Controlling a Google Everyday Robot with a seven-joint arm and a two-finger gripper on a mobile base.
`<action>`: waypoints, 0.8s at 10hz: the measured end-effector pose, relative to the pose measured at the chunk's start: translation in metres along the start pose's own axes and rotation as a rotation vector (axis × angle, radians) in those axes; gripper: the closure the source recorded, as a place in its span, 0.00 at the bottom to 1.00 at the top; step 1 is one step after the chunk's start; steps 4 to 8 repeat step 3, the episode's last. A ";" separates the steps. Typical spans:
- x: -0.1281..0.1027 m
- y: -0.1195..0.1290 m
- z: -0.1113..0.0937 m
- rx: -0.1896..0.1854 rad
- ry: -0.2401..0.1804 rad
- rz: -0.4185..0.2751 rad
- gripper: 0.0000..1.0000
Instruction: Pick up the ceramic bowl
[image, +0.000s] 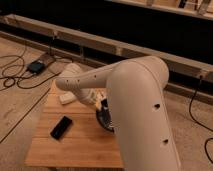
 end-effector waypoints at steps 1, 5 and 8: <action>0.000 0.000 0.000 0.000 0.000 0.000 1.00; 0.000 0.000 0.001 -0.001 -0.001 0.000 1.00; 0.000 0.000 0.001 -0.001 -0.001 0.000 1.00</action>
